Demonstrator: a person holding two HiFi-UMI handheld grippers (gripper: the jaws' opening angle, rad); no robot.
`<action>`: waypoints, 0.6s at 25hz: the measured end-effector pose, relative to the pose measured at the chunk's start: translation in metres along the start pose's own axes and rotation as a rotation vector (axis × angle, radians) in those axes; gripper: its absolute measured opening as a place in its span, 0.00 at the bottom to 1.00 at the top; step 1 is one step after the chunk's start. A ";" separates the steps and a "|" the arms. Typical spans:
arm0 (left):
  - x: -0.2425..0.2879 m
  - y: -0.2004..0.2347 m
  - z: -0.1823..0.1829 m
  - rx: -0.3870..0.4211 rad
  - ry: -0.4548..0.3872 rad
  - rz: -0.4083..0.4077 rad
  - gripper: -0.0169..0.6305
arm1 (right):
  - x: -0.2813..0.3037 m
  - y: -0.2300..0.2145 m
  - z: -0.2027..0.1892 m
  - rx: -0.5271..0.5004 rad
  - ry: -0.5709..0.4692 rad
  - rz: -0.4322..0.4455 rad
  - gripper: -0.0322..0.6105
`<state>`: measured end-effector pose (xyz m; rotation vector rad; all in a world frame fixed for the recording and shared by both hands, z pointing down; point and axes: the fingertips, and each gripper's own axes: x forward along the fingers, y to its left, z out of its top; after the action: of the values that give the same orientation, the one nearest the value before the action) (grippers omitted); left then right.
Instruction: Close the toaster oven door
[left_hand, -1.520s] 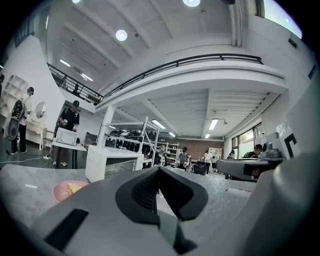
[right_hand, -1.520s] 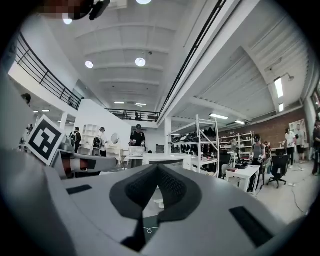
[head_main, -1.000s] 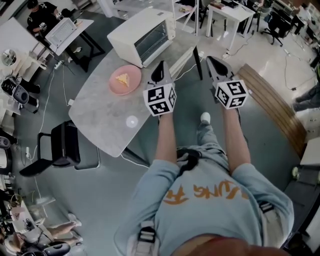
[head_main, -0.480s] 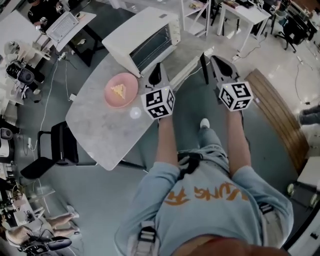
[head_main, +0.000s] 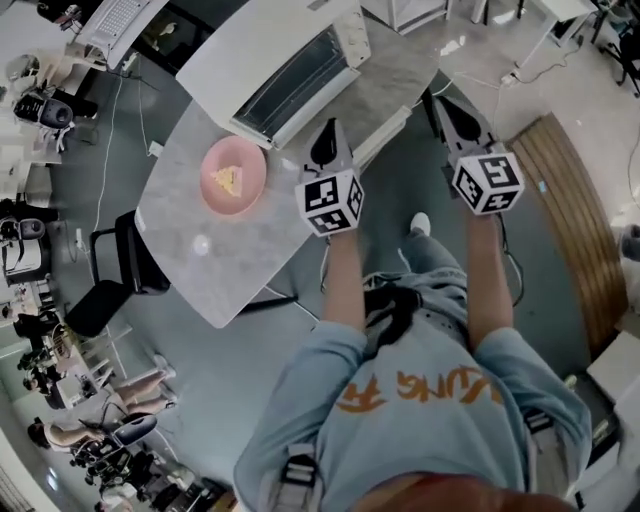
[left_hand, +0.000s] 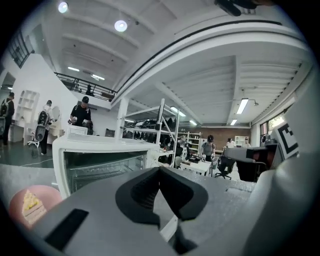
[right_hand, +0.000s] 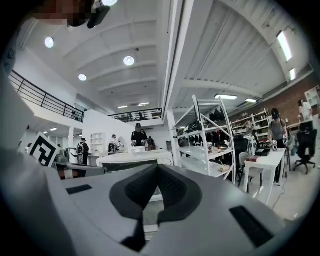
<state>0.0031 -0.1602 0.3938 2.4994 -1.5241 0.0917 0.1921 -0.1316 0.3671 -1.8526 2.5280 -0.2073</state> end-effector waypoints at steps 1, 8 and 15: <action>0.010 -0.003 -0.002 0.001 0.007 0.010 0.03 | 0.011 -0.010 -0.002 0.010 0.007 0.017 0.05; 0.038 0.000 -0.023 0.034 0.076 0.081 0.03 | 0.056 -0.032 -0.026 0.075 0.034 0.122 0.05; 0.058 0.003 -0.030 0.024 0.074 0.079 0.03 | 0.072 -0.034 -0.035 0.046 0.048 0.154 0.05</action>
<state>0.0287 -0.2060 0.4330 2.4251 -1.6000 0.2138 0.2003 -0.2061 0.4106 -1.6478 2.6579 -0.3092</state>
